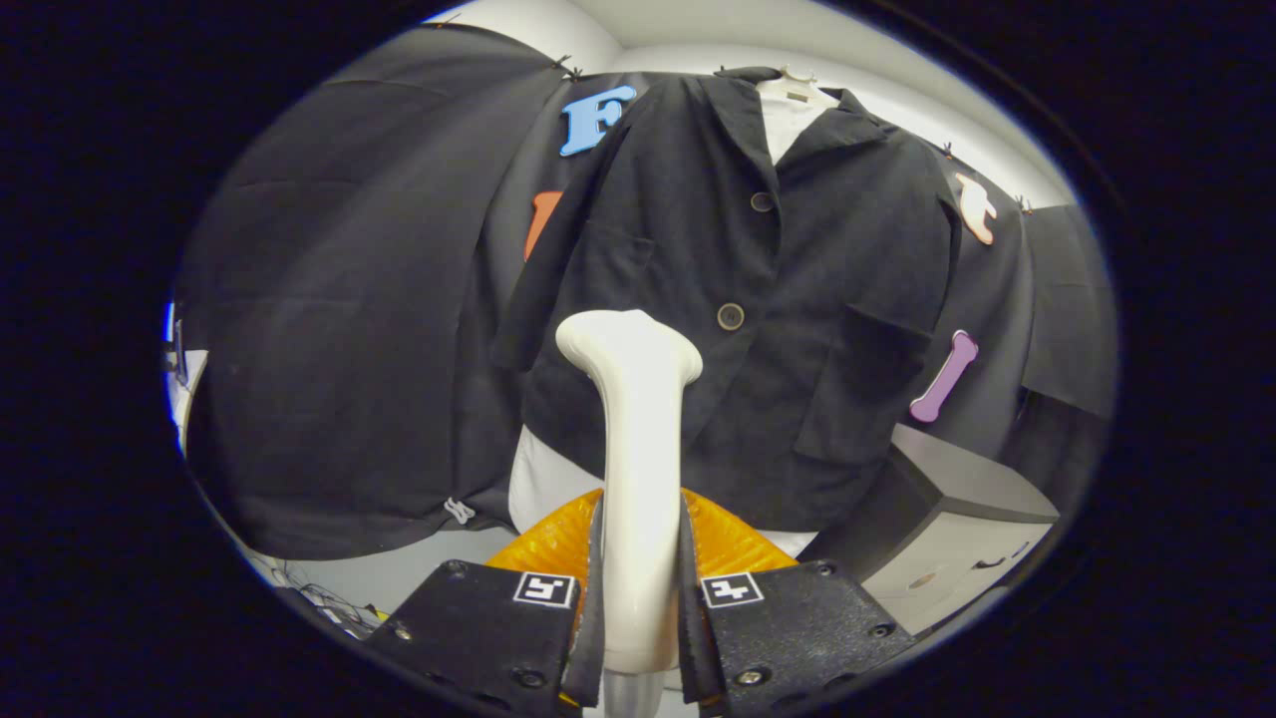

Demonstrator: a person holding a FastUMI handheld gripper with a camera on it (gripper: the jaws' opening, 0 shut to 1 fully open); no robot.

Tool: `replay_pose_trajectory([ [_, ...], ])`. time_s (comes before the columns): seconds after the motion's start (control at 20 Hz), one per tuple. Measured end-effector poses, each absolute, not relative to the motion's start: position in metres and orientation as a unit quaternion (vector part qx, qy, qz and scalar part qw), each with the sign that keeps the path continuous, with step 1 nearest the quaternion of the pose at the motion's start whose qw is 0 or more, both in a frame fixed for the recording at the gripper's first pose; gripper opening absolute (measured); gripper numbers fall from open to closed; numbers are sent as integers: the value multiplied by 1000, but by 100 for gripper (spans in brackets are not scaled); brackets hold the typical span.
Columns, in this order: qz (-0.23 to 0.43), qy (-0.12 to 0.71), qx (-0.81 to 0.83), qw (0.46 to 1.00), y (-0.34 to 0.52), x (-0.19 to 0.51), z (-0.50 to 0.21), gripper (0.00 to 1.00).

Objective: Iron the clothes twice with a garment steamer, once on the left side and once on the right side.

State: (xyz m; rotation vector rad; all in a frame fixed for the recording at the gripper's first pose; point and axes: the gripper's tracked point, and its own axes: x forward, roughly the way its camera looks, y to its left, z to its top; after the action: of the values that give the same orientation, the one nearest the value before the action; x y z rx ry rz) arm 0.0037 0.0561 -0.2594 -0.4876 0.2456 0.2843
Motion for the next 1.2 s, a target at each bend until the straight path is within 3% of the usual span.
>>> replay_pose_trajectory([
  [0.55, 151, 192, -201, 949, 26, -26, -292, 33],
  [1.2, 51, 183, -140, 972, -83, -62, -221, 33],
])
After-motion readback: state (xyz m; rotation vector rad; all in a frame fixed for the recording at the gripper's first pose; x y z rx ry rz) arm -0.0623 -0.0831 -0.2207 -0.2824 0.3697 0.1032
